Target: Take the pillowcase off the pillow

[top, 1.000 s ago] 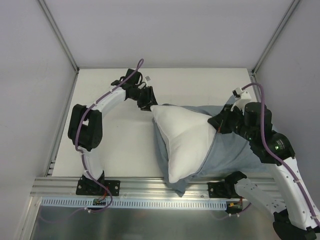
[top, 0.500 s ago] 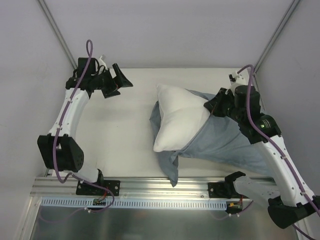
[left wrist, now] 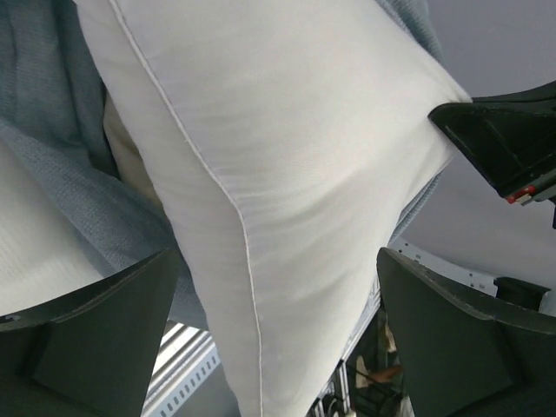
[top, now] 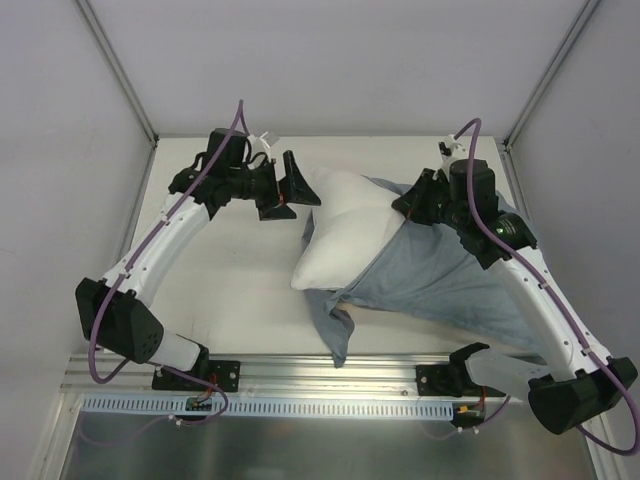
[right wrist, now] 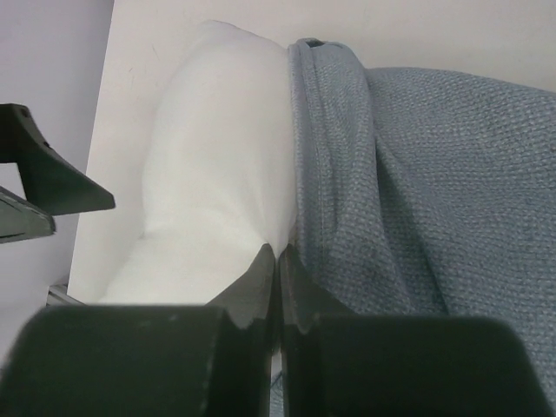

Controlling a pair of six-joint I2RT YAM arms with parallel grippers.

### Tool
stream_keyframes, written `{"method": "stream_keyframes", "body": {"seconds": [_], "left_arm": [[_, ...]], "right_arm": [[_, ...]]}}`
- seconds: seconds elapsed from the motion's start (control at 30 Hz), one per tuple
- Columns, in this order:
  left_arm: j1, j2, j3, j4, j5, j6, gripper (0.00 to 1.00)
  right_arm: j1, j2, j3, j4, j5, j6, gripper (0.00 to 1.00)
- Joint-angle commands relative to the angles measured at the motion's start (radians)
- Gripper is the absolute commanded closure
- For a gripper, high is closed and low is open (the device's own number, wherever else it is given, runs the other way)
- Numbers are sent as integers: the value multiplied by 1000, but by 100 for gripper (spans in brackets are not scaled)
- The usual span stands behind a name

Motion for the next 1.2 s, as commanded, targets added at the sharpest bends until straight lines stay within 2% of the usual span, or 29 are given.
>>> {"method": "stream_keyframes", "body": {"seconds": [0.0,0.27,0.47,0.53,0.6,0.63,0.67,0.8,0.87,1.0,1.17], "left_arm": [[-51,36,-23,29,52,-33,1],[-188,2,-77,47,102,47,1],[-293,95,-51,47,73,66,1],[-298,146,-25,49,66,55,2],[-301,172,0,49,44,47,50],[-300,174,6,47,32,38,78],[-287,171,9,46,23,34,100],[-226,90,-40,49,-65,-5,100],[-195,51,-66,47,-94,-19,100],[-142,-16,-104,47,-77,-17,100],[-136,-33,-104,49,-82,-20,100]], "right_arm": [[-1,-17,17,161,-52,26,99],[-1,6,13,157,-62,23,99],[17,29,13,168,-63,35,99],[32,33,16,162,-61,35,99],[38,37,31,133,-59,24,99],[40,39,42,110,-59,20,99],[42,42,78,46,-59,-9,89],[42,49,195,-183,-17,-123,27],[38,27,211,-281,55,-160,15],[38,-76,136,-315,181,-215,7],[81,-57,56,-294,80,-188,6]]}}
